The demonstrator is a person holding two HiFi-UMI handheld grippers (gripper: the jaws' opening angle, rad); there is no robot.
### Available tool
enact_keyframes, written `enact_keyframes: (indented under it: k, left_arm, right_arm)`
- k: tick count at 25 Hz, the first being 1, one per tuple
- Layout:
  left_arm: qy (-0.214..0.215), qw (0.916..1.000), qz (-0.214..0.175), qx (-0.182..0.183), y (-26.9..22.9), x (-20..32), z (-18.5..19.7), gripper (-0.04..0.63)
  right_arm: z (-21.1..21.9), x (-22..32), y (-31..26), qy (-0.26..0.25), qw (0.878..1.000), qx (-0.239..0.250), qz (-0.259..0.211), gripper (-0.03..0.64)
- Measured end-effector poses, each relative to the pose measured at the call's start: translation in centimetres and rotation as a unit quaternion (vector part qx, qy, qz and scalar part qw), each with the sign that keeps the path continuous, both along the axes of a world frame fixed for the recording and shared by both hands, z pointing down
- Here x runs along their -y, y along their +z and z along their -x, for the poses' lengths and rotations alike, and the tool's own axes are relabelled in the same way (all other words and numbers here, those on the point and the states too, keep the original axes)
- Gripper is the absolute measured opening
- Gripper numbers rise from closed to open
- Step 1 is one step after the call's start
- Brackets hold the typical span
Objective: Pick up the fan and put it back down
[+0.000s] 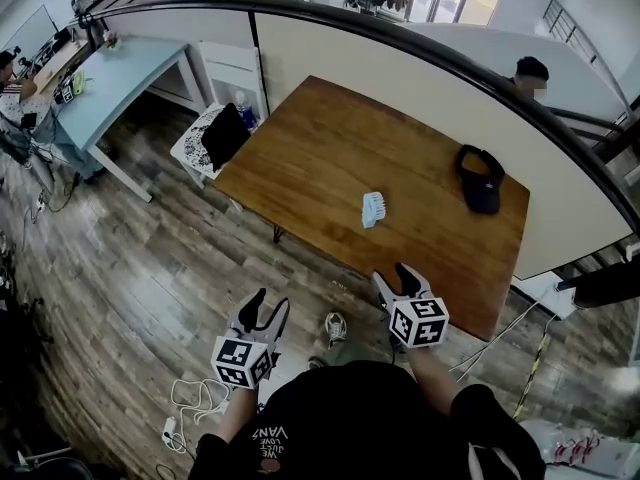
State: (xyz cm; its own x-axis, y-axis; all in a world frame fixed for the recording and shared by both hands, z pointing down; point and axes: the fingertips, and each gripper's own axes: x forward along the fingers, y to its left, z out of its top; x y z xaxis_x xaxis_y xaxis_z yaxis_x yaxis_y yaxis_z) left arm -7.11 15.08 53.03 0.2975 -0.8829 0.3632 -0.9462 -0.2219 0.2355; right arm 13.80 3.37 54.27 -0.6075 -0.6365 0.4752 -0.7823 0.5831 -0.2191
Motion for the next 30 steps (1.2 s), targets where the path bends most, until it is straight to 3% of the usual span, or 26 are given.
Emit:
enact_keyframes:
  k: [15,27,30]
  left_arm:
    - [-0.025,0.9996,-0.011,0.011,0.0,9.2,-0.4,0.199]
    - [-0.002,1.0,0.009,0.002,1.6,14.1,0.4,0.199]
    - [0.015,0.9998,0.011,-0.003,2.0,16.2,1.2,0.199]
  right_arm:
    - [2.7,11.2,2.3,-0.031,0.999,-0.041,-0.007,0.225]
    - [5.0,15.2,4.1,-0.019,0.997,-0.069,-0.004,0.232]
    - [5.3,16.0,4.1,-0.019,0.997,-0.076,-0.011,0.192]
